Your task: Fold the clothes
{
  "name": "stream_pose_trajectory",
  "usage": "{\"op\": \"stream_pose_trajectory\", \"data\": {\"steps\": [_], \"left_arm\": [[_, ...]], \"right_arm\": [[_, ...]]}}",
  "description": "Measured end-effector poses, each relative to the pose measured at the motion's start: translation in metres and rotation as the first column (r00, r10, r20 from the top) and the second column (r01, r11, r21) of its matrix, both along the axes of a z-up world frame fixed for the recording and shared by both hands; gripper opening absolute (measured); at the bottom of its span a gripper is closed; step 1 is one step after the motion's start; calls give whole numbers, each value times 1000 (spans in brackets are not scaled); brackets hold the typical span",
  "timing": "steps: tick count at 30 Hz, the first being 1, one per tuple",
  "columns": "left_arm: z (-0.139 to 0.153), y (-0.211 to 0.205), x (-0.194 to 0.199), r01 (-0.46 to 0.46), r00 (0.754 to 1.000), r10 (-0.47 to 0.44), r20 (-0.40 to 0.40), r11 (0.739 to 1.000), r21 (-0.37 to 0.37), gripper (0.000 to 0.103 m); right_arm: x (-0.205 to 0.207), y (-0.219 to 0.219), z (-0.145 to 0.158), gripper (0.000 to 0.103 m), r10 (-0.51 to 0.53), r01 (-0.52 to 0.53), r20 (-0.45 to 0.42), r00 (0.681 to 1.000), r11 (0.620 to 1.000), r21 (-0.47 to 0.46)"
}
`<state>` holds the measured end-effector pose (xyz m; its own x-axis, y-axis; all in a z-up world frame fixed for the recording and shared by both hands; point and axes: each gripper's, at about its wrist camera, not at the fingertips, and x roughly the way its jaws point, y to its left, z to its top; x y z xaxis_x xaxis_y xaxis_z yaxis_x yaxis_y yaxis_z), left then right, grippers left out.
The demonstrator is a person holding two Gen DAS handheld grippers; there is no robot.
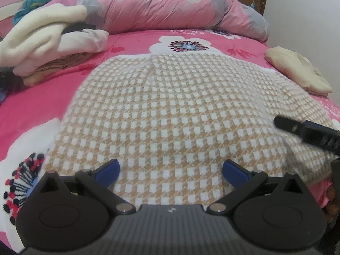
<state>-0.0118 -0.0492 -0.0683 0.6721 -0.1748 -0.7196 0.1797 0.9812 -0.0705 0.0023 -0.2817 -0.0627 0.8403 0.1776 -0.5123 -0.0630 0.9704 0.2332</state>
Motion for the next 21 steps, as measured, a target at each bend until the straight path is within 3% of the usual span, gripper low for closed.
{"op": "stream_pose_trajectory", "data": {"steps": [2,4,8,10,11,12,14,17,19,21], "left_arm": [[-2,2,-2,8,1000,-8,14,1000,-8,103],[-3,5,-4,17,999,-17,28,1000,-23,103],[0,22,-9,22,998,-15,62,993,-113,103],[4,34,-10,17,995,0,97,984,-180,102],[5,38,-10,15,993,7,116,981,-194,102],[6,40,-9,12,991,13,133,981,-192,102],[6,40,-4,14,986,14,165,986,-164,97],[-1,36,8,29,984,-9,179,994,-106,78],[-5,37,12,34,980,-15,198,995,-92,76],[-6,39,13,43,977,-24,214,995,-87,74]], "right_arm": [[2,-7,9,102,-6,6,5,1000,997,72],[4,-5,22,102,38,-43,56,998,996,76],[11,22,44,100,152,-139,168,974,986,-88],[22,36,45,90,196,-174,161,967,974,-142],[29,41,43,75,215,-191,150,965,968,-162],[37,45,35,63,219,-195,124,968,964,-183],[52,51,15,47,226,-208,55,973,952,-226],[62,51,2,47,236,-230,3,972,948,-220],[67,52,20,34,221,-222,-28,975,952,-210],[73,55,36,31,221,-216,-6,975,949,-228]]}}
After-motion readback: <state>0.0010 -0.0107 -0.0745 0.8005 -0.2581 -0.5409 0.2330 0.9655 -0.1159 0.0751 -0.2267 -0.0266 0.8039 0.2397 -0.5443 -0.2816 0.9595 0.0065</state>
